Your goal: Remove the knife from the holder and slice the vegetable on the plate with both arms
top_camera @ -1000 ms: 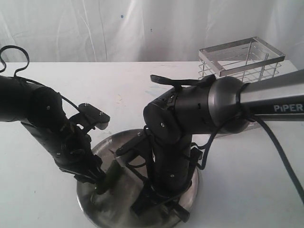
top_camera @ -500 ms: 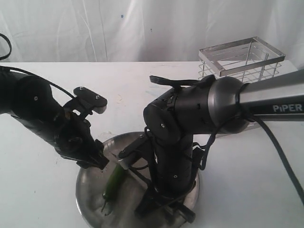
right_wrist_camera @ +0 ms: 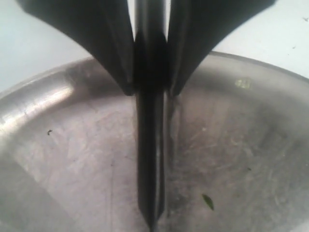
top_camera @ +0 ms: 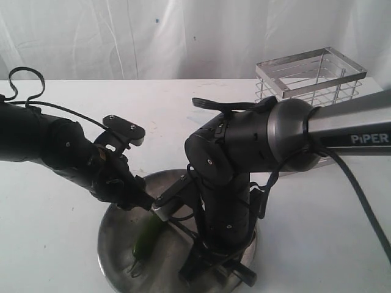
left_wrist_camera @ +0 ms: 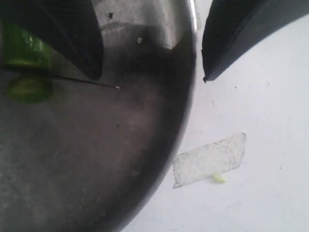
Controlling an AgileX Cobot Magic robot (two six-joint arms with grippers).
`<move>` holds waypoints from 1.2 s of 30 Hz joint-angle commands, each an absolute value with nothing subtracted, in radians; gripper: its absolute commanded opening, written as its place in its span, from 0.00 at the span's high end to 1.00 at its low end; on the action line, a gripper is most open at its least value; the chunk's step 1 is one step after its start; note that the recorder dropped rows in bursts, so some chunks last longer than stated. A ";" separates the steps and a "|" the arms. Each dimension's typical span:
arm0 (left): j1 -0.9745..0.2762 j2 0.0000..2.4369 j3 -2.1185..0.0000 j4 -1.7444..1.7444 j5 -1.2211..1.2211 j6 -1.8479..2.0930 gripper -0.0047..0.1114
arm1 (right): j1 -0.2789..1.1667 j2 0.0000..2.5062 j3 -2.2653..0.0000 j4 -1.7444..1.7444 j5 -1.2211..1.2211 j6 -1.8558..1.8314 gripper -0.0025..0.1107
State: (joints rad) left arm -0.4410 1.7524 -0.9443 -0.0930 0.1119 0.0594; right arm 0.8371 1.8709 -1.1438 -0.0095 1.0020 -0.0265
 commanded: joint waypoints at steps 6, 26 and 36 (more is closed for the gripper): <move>-0.444 1.765 -0.992 -0.136 0.100 0.048 0.42 | 0.838 1.867 -1.150 -0.019 1.008 -0.040 0.98; -0.465 1.844 -1.016 -0.120 0.164 0.059 0.42 | 0.838 1.867 -1.150 -0.026 1.064 -0.040 0.98; -0.459 1.625 -1.007 -0.042 0.321 0.059 0.42 | 0.838 1.862 -1.150 -0.125 1.058 0.046 0.98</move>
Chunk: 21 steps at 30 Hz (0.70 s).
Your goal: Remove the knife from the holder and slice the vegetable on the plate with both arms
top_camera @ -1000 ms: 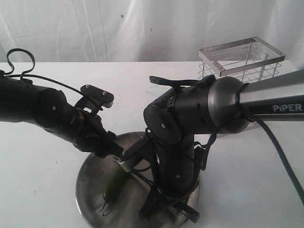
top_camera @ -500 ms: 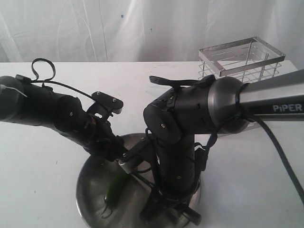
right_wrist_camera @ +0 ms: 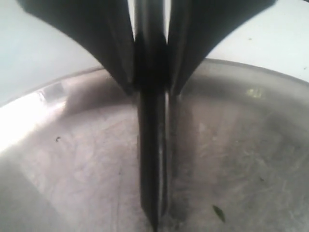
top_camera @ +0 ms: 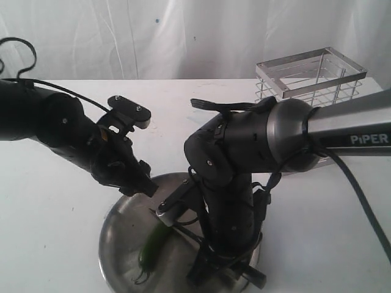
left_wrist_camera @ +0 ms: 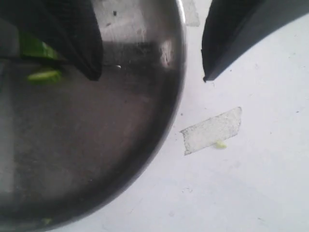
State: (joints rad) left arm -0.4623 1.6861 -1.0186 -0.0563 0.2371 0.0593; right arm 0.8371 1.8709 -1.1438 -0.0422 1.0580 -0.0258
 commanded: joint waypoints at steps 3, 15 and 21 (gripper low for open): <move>-0.459 1.604 -0.987 -0.022 0.332 0.059 0.42 | 0.838 1.846 -1.150 -0.175 1.042 0.100 0.98; -0.461 1.597 -0.914 -0.044 0.302 0.016 0.42 | 0.838 1.796 -1.148 -0.097 1.004 0.098 0.98; -0.492 1.597 -0.877 -0.113 0.252 0.016 0.42 | 0.838 1.796 -1.133 -0.097 1.004 0.098 0.98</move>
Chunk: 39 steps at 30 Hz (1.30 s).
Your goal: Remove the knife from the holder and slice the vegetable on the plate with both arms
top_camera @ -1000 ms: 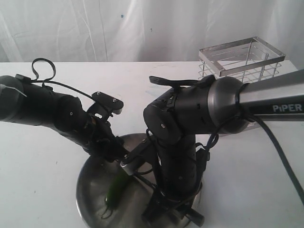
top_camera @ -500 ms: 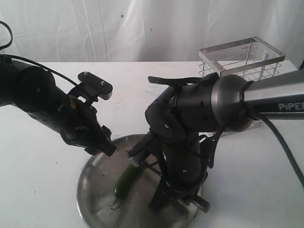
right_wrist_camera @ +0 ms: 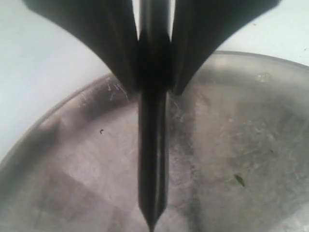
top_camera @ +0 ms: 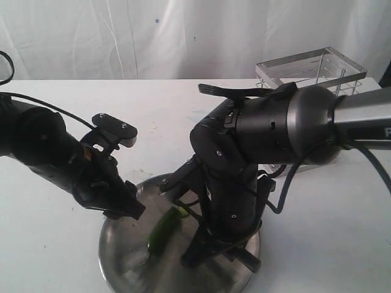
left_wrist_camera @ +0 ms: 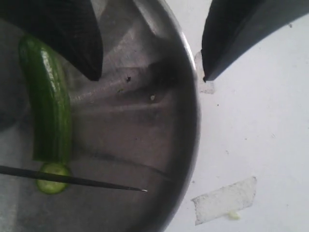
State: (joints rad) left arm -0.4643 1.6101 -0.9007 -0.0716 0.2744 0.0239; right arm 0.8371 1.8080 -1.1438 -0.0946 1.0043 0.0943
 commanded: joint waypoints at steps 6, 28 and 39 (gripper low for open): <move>-0.583 1.599 -0.858 -0.148 0.167 0.016 0.42 | 0.838 1.796 -1.126 -0.097 1.004 0.098 0.98; -0.600 1.783 -0.858 -0.172 0.112 0.018 0.42 | 0.838 1.794 -1.126 -0.186 1.212 0.089 0.98; -0.558 1.580 -0.862 -0.085 0.218 0.029 0.42 | 0.838 1.694 -1.126 -0.166 1.078 0.142 0.98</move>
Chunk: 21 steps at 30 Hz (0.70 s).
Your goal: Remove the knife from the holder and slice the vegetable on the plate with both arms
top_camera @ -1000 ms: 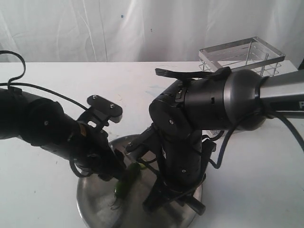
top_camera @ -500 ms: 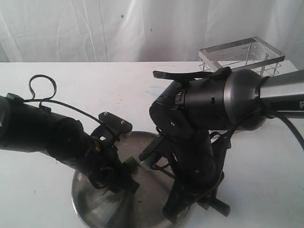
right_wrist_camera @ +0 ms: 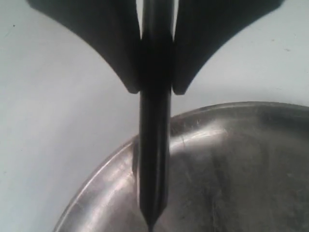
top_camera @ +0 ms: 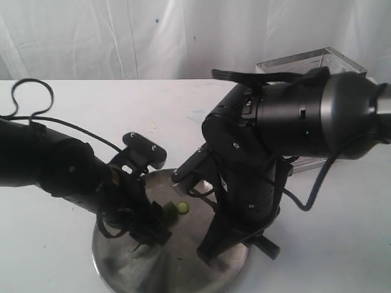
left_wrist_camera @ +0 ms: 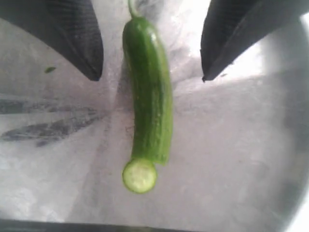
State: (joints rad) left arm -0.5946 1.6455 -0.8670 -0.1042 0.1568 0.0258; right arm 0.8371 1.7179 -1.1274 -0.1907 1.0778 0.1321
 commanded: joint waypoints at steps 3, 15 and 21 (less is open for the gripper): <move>-0.513 1.545 -0.862 -0.083 0.241 0.029 0.42 | 0.838 1.693 -1.126 -0.094 1.066 0.142 0.98; -0.461 1.513 -0.862 -0.090 0.236 0.022 0.42 | 0.838 1.708 -1.055 0.019 0.965 0.135 0.98; -0.461 1.513 -0.862 -0.091 0.234 0.022 0.42 | 0.847 1.717 -1.046 0.057 0.931 0.135 0.98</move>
